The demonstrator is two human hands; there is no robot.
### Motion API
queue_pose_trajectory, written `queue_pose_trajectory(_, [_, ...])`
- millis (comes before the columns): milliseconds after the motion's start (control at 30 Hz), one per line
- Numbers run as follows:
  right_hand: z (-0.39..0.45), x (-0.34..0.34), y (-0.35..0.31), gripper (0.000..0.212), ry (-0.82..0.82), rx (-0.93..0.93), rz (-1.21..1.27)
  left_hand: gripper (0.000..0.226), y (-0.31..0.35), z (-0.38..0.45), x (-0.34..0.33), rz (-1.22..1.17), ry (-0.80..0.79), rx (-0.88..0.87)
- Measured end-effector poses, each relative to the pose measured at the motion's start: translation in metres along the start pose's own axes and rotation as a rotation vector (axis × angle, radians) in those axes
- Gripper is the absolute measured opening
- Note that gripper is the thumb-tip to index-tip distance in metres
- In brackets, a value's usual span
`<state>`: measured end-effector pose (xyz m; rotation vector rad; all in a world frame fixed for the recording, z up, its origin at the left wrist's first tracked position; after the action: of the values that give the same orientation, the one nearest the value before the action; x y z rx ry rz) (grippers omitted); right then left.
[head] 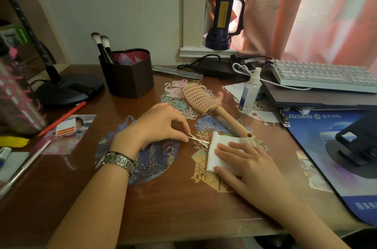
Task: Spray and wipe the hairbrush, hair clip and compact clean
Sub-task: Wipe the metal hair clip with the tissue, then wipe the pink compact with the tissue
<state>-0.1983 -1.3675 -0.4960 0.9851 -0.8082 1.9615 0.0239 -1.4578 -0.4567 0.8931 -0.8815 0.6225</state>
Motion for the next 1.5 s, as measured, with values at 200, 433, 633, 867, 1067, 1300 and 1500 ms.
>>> queue_pose_trajectory(200, [0.0, -0.001, 0.001, 0.048, 0.003, 0.003, -0.002, 0.019, -0.014, -0.001, 0.009, 0.128, 0.185, 0.13])
queue_pose_trajectory(433, [0.0, -0.002, 0.001, 0.049, -0.018, 0.006, 0.001, 0.022, -0.017, 0.002, -0.003, 0.194, 0.226, 0.195])
queue_pose_trajectory(633, [0.0, -0.002, 0.001, 0.049, -0.025, 0.004, -0.005, 0.042, -0.023, 0.0, -0.008, 0.156, 0.148, 0.241])
queue_pose_trajectory(867, [0.0, -0.001, 0.002, 0.051, -0.032, -0.001, 0.01, 0.059, -0.021, -0.021, 0.05, -0.074, 0.474, 0.413])
queue_pose_trajectory(1067, [0.0, -0.002, 0.002, 0.051, -0.027, -0.001, 0.016, 0.097, -0.044, -0.053, 0.042, 0.125, 0.168, 0.691])
queue_pose_trajectory(1300, [0.0, -0.003, 0.002, 0.055, -0.038, 0.004, 0.014, 0.099, -0.043, -0.062, 0.022, 0.214, 0.04, 0.657])
queue_pose_trajectory(1500, [-0.001, -0.002, 0.002, 0.055, -0.043, 0.007, 0.007, 0.087, -0.037, -0.067, 0.025, 0.108, 0.176, 0.646])
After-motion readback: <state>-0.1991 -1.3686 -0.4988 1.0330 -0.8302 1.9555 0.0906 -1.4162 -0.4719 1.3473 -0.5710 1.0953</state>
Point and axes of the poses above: each hand's wrist, its own z-axis towards the middle knuckle, its own x-axis out of the back of the hand, y = z × x, the point moved 3 cm from there along z, towards the middle knuckle, and after that the axes turned 12 degrees about y, right-handed, at the moved point
